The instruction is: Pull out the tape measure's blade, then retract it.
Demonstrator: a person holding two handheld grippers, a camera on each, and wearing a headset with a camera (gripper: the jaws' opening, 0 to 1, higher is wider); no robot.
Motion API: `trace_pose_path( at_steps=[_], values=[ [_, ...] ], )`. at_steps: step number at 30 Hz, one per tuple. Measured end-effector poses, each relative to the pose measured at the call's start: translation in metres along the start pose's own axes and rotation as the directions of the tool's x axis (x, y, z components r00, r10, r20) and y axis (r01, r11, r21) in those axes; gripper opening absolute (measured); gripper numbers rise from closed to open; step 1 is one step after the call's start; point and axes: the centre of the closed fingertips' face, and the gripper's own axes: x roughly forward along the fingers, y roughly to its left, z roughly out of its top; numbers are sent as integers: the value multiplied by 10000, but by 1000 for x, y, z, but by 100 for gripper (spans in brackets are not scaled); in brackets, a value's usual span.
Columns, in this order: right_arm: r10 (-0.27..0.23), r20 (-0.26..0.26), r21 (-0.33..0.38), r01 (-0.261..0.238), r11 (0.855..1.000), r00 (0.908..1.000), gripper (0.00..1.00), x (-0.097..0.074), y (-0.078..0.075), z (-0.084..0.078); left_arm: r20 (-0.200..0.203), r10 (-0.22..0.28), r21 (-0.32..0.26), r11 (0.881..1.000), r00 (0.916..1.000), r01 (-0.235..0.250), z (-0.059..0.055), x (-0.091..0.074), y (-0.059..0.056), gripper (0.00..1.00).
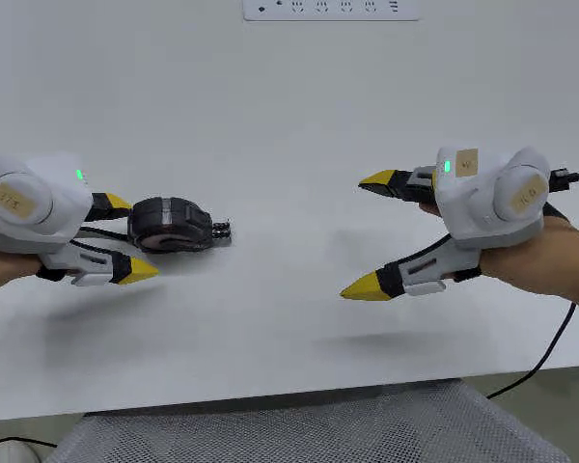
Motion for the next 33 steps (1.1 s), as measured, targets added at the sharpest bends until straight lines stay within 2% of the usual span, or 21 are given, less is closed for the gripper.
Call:
trace_pose_path(
  at_steps=[6,13,19,26,33],
  values=[
    [31,10,43,-31,10000,10000,84,2,0,0,130,5,-154,9999,9999,-3,4,3,5,40],
    [97,10,34,-97,9999,10000,83,6,0,1,75,-197,150,9997,9998,196,10,10,2,37],
    [120,42,30,-120,9999,9999,82,8,0,2,33,-114,209,9997,9999,113,12,11,7,33],
    [105,185,40,-106,9999,9998,76,12,-2,4,89,-158,385,9991,9998,154,13,12,8,30],
    [112,387,-23,-111,9999,9992,69,24,-2,7,99,-329,692,9971,9994,322,14,13,8,28]
  ],
)
